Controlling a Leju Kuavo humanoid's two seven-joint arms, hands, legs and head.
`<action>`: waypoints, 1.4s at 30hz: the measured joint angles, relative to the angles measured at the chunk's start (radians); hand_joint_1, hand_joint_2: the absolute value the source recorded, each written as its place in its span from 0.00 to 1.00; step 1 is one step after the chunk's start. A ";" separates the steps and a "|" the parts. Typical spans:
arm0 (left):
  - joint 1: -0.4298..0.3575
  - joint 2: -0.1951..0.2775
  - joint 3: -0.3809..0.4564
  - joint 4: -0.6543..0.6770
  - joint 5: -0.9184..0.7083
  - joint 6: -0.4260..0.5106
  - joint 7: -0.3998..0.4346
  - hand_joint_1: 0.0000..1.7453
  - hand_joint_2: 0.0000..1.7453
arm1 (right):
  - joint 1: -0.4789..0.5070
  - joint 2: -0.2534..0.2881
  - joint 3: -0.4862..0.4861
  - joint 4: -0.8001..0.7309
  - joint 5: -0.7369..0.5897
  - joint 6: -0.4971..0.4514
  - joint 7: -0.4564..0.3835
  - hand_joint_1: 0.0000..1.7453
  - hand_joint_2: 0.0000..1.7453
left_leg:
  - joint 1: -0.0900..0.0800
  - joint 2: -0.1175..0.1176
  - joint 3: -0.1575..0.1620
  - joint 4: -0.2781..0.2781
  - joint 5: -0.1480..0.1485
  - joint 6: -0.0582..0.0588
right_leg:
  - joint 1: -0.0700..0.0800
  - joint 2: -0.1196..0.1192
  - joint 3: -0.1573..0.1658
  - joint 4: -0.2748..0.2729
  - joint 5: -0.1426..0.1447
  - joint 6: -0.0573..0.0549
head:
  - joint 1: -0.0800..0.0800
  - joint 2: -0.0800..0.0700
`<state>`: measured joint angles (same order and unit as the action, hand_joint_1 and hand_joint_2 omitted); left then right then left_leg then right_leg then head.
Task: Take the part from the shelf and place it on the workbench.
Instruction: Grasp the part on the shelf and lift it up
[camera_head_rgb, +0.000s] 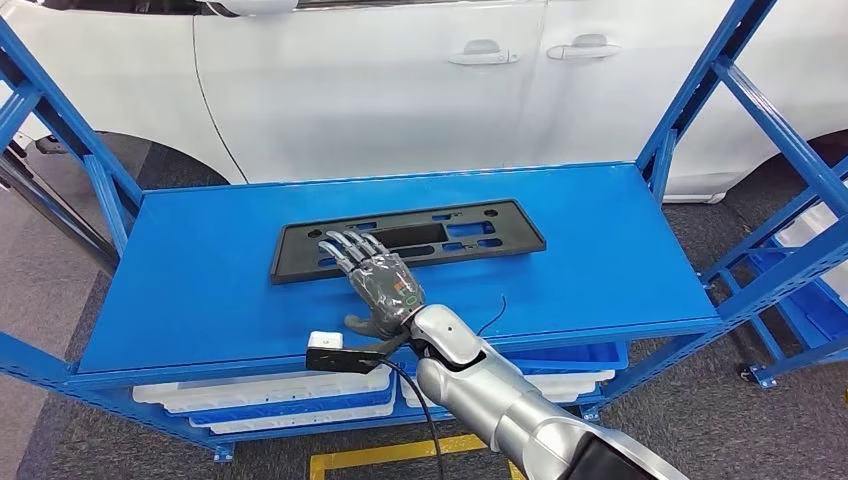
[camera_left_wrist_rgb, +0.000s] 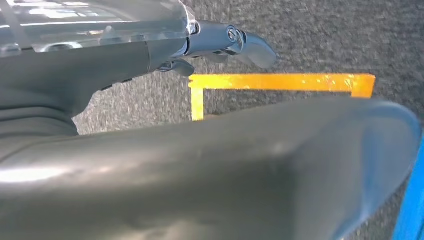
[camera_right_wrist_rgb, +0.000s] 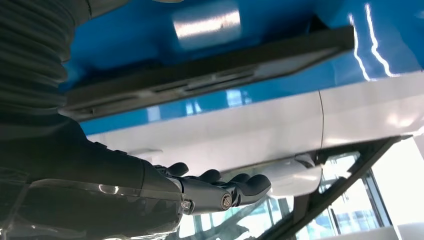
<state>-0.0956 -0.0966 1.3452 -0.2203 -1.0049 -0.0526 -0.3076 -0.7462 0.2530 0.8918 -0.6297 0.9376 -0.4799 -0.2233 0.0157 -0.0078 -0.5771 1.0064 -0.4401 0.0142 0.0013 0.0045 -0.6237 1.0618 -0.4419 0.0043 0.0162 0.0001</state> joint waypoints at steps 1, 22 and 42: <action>0.000 0.000 0.000 0.000 0.000 0.000 0.000 0.00 0.00 | -0.010 0.009 0.000 0.016 0.006 -0.006 0.005 0.00 1.00 | -0.001 0.000 0.000 0.000 -0.001 -0.004 | 0.004 0.000 0.018 -0.041 0.012 -0.005 | 0.000 0.000; 0.000 0.012 -0.004 0.001 -0.007 0.001 0.002 0.00 0.00 | -0.046 0.068 0.002 0.205 0.253 -0.094 0.185 0.00 1.00 | 0.009 0.002 -0.021 0.008 0.010 -0.004 | -0.004 0.001 0.019 0.012 -0.057 0.016 | -0.005 0.000; -0.007 0.017 -0.032 0.001 -0.035 -0.008 0.011 0.00 0.00 | -0.066 0.005 -0.032 0.292 0.336 -0.074 0.317 0.00 1.00 | 0.003 0.003 -0.128 0.269 -0.116 -0.042 | -0.001 -0.002 0.047 -0.086 0.020 -0.033 | -0.006 0.000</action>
<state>-0.1025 -0.0794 1.3130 -0.2190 -1.0394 -0.0602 -0.2968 -0.8118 0.2578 0.8601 -0.3374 1.2739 -0.5542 0.0941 0.0188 -0.0049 -0.7049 1.2756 -0.5559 -0.0278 0.0000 0.0024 -0.5765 0.9755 -0.4217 -0.0283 0.0099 0.0000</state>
